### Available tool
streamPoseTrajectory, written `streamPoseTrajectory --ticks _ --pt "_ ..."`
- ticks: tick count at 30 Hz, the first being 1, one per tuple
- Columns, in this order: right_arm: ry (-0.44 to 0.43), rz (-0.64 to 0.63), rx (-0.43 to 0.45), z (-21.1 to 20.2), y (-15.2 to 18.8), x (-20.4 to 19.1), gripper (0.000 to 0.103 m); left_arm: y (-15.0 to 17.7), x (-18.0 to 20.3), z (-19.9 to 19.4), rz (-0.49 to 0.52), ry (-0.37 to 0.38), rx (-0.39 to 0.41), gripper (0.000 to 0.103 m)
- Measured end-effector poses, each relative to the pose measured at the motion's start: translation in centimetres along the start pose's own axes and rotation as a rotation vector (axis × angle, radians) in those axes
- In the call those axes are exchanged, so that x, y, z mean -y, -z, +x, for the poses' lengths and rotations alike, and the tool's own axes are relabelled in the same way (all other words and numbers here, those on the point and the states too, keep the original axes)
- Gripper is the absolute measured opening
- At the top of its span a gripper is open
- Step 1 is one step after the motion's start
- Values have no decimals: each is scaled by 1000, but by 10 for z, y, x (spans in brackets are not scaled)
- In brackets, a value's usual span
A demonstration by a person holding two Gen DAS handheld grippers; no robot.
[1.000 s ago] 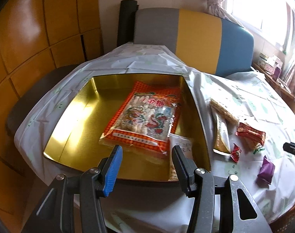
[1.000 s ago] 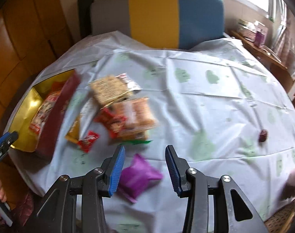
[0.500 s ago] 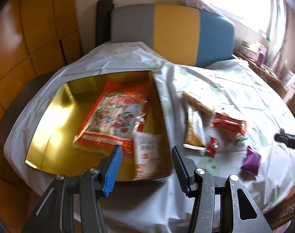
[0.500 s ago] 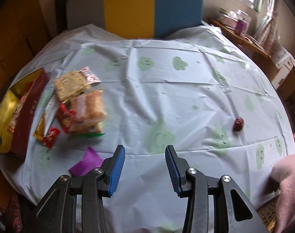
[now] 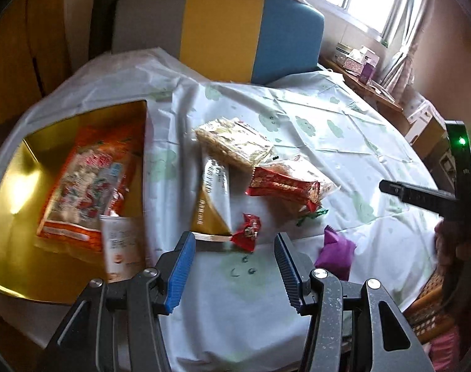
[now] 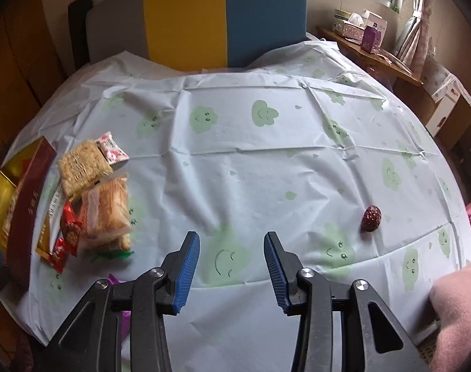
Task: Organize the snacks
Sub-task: 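Withdraw both tools from the tray back toward the remaining snacks, then grasp the red-wrapped snack bar with the left tool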
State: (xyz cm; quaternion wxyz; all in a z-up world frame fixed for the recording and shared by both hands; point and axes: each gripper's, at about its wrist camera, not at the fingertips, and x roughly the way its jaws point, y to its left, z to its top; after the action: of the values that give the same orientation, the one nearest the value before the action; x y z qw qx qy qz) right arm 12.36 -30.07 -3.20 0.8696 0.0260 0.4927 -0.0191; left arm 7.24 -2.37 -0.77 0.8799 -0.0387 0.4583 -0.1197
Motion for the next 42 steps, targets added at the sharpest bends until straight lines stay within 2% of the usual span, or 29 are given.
streamPoseTrajectory --ticks 4,9,12,17,22,25,28,30,32,33,35,42 --pt "-28 -6 -8 1 1 -3 44 -9 3 14 -47 51 -54 53" --pt "-54 -9 10 -2 1 -6 44 -26 17 26 -64 102 -68 53" --pt "-70 -6 11 -3 1 -5 44 -40 21 45 -142 156 -108 54" --pt "-84 0 13 -4 1 -4 44 -54 16 72 -267 157 -155 65" --pt "-94 -4 10 -4 1 -6 44 -56 5 96 -373 159 -212 66" --pt "-94 -6 11 -4 1 -6 44 -55 5 102 -399 178 -222 59" --pt "-89 -4 7 -3 1 -6 44 -56 6 103 -396 202 -192 38" --pt "-85 -2 3 -3 1 -6 44 -58 12 98 -353 186 -170 16" --pt "-80 1 -3 -1 1 -5 44 -60 16 93 -298 162 -150 15" --pt "-78 2 -7 0 1 -5 44 -59 18 88 -258 161 -128 8" --pt "-75 1 -15 1 2 -6 44 -58 19 84 -207 129 -109 3" --pt "-70 -23 -48 11 8 -16 44 -49 22 78 -121 138 -95 3"
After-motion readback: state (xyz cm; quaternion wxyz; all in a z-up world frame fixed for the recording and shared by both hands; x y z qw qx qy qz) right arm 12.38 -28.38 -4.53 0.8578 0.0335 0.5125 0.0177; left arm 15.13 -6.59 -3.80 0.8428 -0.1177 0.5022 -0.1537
